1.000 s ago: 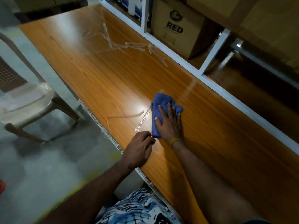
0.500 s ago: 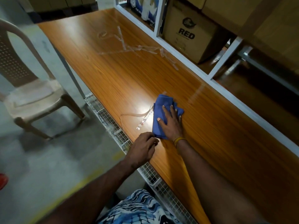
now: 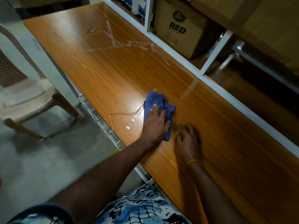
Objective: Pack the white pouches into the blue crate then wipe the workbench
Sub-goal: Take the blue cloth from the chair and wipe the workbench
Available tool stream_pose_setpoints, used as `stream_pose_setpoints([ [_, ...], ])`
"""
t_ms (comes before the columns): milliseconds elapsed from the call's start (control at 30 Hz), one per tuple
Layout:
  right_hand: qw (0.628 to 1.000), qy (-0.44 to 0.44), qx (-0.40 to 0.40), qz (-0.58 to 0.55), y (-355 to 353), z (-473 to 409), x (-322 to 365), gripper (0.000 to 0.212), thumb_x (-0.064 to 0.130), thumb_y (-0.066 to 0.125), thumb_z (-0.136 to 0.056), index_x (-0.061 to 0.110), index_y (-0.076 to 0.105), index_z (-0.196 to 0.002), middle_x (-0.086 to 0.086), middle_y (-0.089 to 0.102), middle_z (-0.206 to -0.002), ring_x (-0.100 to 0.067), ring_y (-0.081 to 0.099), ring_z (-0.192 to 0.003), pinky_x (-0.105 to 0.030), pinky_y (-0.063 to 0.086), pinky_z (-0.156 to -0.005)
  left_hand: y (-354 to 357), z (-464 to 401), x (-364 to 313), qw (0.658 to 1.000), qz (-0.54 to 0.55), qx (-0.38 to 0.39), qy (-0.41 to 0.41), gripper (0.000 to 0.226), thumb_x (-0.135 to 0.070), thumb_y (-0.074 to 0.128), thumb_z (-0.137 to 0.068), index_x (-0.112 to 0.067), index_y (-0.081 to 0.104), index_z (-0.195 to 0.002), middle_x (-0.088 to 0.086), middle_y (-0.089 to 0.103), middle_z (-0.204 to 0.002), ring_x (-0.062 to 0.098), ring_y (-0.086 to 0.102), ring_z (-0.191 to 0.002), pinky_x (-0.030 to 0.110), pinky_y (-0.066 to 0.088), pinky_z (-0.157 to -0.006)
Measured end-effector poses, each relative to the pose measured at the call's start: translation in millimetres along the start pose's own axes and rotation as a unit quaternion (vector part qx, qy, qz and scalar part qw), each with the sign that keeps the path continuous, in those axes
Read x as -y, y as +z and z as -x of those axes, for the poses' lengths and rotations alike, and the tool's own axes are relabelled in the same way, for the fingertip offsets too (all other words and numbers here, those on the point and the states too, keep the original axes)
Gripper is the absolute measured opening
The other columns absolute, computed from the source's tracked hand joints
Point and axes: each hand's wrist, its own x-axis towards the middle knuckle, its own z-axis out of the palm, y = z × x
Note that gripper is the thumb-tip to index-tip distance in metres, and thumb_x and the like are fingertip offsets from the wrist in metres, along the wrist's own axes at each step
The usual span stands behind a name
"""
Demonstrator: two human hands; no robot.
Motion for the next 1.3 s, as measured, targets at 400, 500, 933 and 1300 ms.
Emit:
stream_pose_setpoints([
  [400,0.99,-0.037,0.012,0.135,3,-5,13,0.045,0.033,0.051,-0.095,0.042,0.05,-0.139,-0.007,0.037,-0.15,-0.032,0.037,-0.136,-0.056,0.028,-0.112,34,-9,20,0.985,-0.15,0.028,-0.074,0.064,-0.045,0.018,-0.101,-0.015,0.019,-0.157,0.014,0.013,-0.164,0.032,0.009,-0.152,0.055,0.009,-0.121],
  [500,0.99,-0.032,0.037,0.132,8,-14,21,0.044,0.037,0.048,-0.097,0.044,0.047,-0.14,-0.006,0.032,-0.154,-0.03,0.028,-0.142,-0.059,0.022,-0.114,26,-5,35,0.983,-0.152,0.002,-0.1,0.065,-0.043,0.022,-0.101,-0.01,0.016,-0.157,0.008,0.014,-0.164,0.026,0.008,-0.152,0.05,0.009,-0.123],
  [933,0.982,-0.043,0.117,0.142,22,-35,82,0.05,0.039,0.038,-0.102,0.049,0.024,-0.149,-0.004,0.01,-0.163,-0.032,0.002,-0.151,-0.065,0.007,-0.117,-33,5,116,0.935,-0.23,-0.069,-0.261,0.072,-0.051,0.018,-0.098,-0.005,0.03,-0.153,0.021,0.018,-0.161,0.043,0.016,-0.148,0.056,0.007,-0.119],
  [1300,0.978,-0.027,0.129,0.165,34,-39,115,0.053,0.035,0.036,-0.103,0.046,0.018,-0.152,-0.005,0.005,-0.164,-0.033,0.0,-0.151,-0.062,0.007,-0.118,-54,11,141,0.961,-0.199,-0.013,-0.193,0.072,-0.05,0.017,-0.097,-0.004,0.04,-0.147,0.022,0.033,-0.155,0.04,0.032,-0.142,0.051,0.029,-0.116],
])
